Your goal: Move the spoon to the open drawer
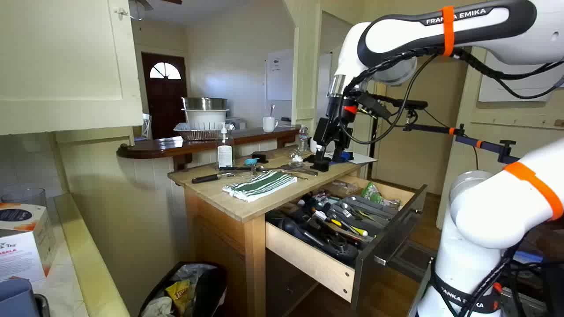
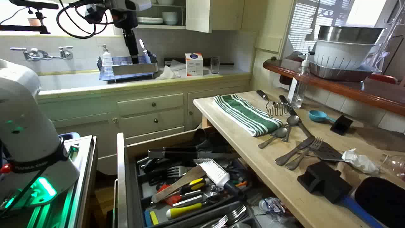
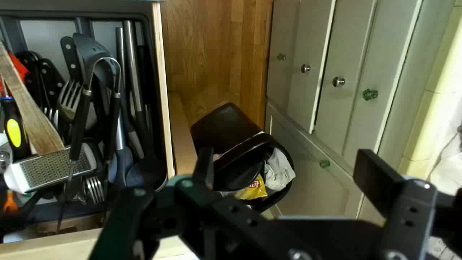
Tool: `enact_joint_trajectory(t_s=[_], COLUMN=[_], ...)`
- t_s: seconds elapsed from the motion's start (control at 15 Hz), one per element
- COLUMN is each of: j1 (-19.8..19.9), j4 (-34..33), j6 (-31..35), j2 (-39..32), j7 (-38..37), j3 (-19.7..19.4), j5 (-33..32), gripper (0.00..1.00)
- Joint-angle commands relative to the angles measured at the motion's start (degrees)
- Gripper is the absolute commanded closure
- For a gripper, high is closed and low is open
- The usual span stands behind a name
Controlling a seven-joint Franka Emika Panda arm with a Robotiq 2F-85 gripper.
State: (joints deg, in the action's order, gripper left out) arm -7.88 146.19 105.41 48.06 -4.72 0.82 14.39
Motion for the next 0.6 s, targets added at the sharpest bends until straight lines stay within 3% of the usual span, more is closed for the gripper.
enact_joint_trajectory(t_s=[0.0,0.33,0.53], j1=[1.3,1.2,2.0], j4=[-0.2,-0.9,-2.8], j6=[-0.4,0.2,6.7], j2=[-0.1,-1.6,-5.7], j7=[0.7,3.2,6.5], j3=[0.9,0.3,-0.9], j5=[0.7,-0.4,-1.0], gripper=[0.0,0.0,0.0])
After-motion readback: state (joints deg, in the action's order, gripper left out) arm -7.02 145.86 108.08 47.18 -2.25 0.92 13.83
